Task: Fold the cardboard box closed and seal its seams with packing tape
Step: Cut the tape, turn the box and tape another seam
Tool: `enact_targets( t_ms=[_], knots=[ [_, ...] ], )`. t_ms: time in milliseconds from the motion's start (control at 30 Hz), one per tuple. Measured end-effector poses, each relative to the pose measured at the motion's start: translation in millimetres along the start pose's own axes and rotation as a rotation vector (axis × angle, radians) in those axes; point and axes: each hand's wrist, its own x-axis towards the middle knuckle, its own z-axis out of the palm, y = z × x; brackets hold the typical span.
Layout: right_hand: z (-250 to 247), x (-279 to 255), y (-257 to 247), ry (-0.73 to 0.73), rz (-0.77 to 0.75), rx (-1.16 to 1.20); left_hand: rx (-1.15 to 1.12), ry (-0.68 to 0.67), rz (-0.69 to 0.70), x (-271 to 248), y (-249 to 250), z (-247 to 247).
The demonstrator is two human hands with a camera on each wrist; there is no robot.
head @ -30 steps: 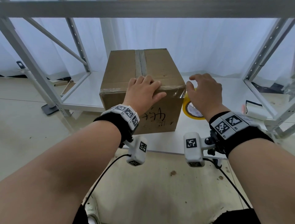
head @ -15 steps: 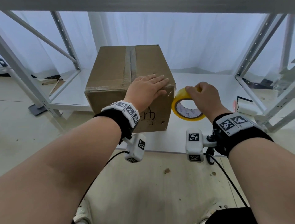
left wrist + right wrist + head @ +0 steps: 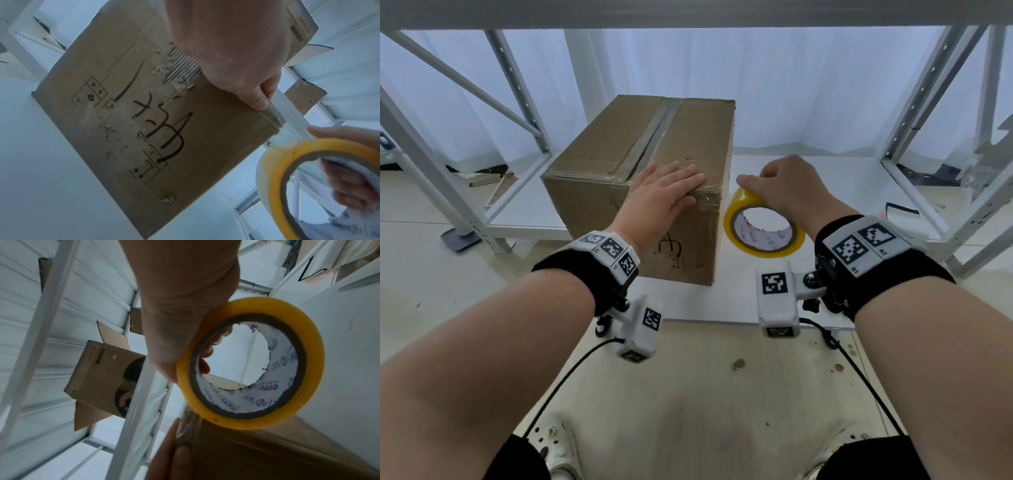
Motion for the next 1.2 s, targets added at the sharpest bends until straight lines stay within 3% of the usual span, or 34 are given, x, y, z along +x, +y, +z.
enact_targets(
  t_ms=[100, 267, 467, 600, 733, 800, 900, 1100, 1200],
  knots=[
    [9, -5, 11, -0.072, 0.032, 0.003, -0.065, -0.003, 0.033, 2, -6, -2],
    [28, -14, 21, -0.225, 0.034, -0.184, -0.149, 0.04, 0.033, 5, -5, -2],
    [43, -19, 27, -0.254, 0.137, 0.17, -0.398, 0.217, -0.137, 18, -9, 8],
    [50, -19, 30, -0.244, 0.239, 0.338, -0.528, 0.238, -0.166, 30, -22, 14],
    [66, -12, 18, -0.242, 0.278, 0.231, -0.628, 0.147, -0.247, 39, -33, 14],
    [72, -11, 12, -0.255, 0.265, 0.166, -0.451, 0.08, -0.169, 41, -30, 5],
    [80, -14, 10, -0.305, 0.279, 0.108, -0.17, -0.154, -0.086, 45, -17, -11],
    [79, -15, 13, -0.219, 0.293, 0.202, 0.017, -0.321, -0.343, 56, 17, -10],
    [79, -22, 15, -0.229, 0.324, 0.307, 0.068, -0.402, -0.368, 65, 20, -6]
  ],
)
